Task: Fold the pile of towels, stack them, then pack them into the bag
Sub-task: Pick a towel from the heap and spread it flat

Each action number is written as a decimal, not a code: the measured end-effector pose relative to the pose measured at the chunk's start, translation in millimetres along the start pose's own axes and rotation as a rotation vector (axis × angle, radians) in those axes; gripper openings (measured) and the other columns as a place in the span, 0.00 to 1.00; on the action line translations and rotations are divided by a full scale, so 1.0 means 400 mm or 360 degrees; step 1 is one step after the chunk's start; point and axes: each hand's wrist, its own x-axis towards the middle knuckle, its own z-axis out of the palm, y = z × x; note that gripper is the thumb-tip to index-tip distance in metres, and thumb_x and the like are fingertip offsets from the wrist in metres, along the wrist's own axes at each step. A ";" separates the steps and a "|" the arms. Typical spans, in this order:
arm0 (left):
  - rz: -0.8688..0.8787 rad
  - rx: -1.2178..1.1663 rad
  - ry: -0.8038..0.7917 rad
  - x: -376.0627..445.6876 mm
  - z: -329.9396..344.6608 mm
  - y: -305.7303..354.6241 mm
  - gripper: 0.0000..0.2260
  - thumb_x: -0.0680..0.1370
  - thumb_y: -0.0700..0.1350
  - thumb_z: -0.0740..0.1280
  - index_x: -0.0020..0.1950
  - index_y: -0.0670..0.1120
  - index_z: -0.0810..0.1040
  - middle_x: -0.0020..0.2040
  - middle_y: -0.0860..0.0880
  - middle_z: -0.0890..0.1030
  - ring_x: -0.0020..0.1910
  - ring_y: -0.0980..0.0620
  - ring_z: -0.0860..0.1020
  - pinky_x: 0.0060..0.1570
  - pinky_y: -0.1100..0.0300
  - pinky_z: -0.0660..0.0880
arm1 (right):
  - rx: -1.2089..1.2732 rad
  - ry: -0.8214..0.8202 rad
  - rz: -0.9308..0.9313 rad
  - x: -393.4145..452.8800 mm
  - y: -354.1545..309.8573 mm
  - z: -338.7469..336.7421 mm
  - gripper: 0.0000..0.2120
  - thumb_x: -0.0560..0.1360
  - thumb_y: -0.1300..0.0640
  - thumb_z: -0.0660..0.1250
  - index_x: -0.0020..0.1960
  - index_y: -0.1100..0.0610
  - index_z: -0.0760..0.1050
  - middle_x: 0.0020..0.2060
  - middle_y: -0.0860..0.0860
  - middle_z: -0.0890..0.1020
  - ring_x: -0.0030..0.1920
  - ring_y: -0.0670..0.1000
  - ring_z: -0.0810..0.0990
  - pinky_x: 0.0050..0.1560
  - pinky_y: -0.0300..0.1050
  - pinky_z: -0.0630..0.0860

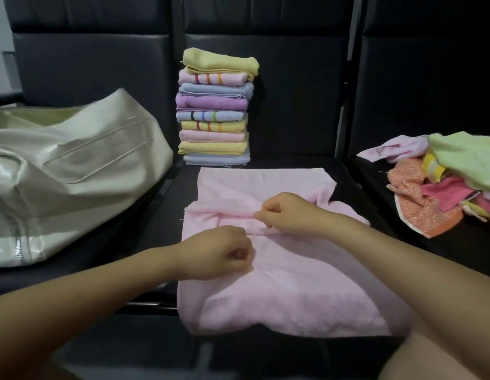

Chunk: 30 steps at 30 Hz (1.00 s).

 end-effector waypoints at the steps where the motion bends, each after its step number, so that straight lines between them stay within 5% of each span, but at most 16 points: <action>1: -0.0017 0.0044 0.0045 0.002 0.003 -0.006 0.15 0.73 0.54 0.60 0.42 0.43 0.76 0.40 0.49 0.75 0.42 0.54 0.69 0.45 0.59 0.68 | -0.0006 -0.0042 0.0030 -0.011 -0.006 -0.002 0.23 0.79 0.50 0.63 0.28 0.53 0.63 0.22 0.45 0.65 0.25 0.44 0.63 0.29 0.38 0.60; 6: -0.0117 0.0219 0.0288 0.026 -0.006 -0.073 0.21 0.72 0.58 0.50 0.46 0.45 0.76 0.45 0.49 0.75 0.47 0.50 0.72 0.51 0.57 0.69 | -0.0328 -0.0326 0.0147 -0.066 -0.009 -0.006 0.21 0.73 0.37 0.67 0.37 0.54 0.70 0.30 0.44 0.73 0.31 0.43 0.69 0.36 0.41 0.67; 10: -0.0202 0.0307 0.0388 0.059 -0.013 -0.122 0.08 0.80 0.48 0.62 0.51 0.45 0.77 0.52 0.47 0.76 0.54 0.46 0.73 0.56 0.52 0.71 | -0.0470 -0.0292 0.0091 -0.086 0.008 0.012 0.23 0.66 0.34 0.72 0.51 0.46 0.70 0.46 0.42 0.70 0.48 0.45 0.68 0.45 0.40 0.67; 12: -0.0204 0.0329 0.0423 0.075 -0.013 -0.130 0.08 0.80 0.46 0.64 0.53 0.43 0.78 0.53 0.45 0.76 0.55 0.46 0.73 0.57 0.51 0.71 | -0.0446 -0.0190 0.0013 -0.083 0.010 0.023 0.15 0.70 0.38 0.71 0.42 0.45 0.69 0.44 0.44 0.70 0.47 0.46 0.67 0.45 0.39 0.66; 15: -0.0205 0.0336 0.0487 0.090 -0.014 -0.130 0.09 0.80 0.47 0.64 0.53 0.43 0.79 0.52 0.45 0.76 0.54 0.45 0.74 0.55 0.51 0.71 | -0.0456 -0.0077 -0.0058 -0.067 0.020 0.031 0.16 0.76 0.44 0.66 0.34 0.49 0.66 0.38 0.46 0.72 0.40 0.46 0.69 0.42 0.44 0.67; 19: -0.0225 0.0142 0.0653 0.079 -0.049 -0.095 0.07 0.80 0.51 0.63 0.47 0.49 0.75 0.47 0.53 0.74 0.45 0.53 0.74 0.45 0.59 0.68 | -0.0193 0.0060 0.0084 -0.044 0.041 0.014 0.09 0.77 0.53 0.64 0.39 0.53 0.69 0.35 0.45 0.74 0.36 0.45 0.70 0.40 0.43 0.68; 23: -0.0177 0.0079 0.0535 0.051 -0.061 -0.052 0.17 0.75 0.63 0.61 0.40 0.50 0.75 0.37 0.56 0.75 0.37 0.59 0.73 0.36 0.64 0.65 | 0.0011 0.0248 0.0144 -0.019 0.072 -0.001 0.06 0.75 0.54 0.69 0.41 0.54 0.73 0.34 0.45 0.76 0.35 0.46 0.72 0.39 0.41 0.69; 27: -0.0162 0.0228 0.0285 0.043 -0.006 -0.047 0.29 0.63 0.76 0.55 0.45 0.53 0.75 0.41 0.57 0.73 0.44 0.57 0.72 0.46 0.59 0.71 | -0.0198 0.0435 0.0232 0.005 0.101 -0.014 0.07 0.73 0.52 0.71 0.42 0.53 0.76 0.34 0.45 0.76 0.37 0.45 0.74 0.40 0.44 0.71; 30: -0.0123 0.0115 0.0333 0.044 0.018 -0.057 0.24 0.64 0.72 0.55 0.46 0.56 0.73 0.42 0.58 0.70 0.44 0.59 0.70 0.47 0.59 0.71 | -0.0265 0.0514 0.0220 0.019 0.091 -0.018 0.04 0.72 0.56 0.69 0.41 0.53 0.75 0.34 0.43 0.75 0.40 0.46 0.74 0.35 0.41 0.68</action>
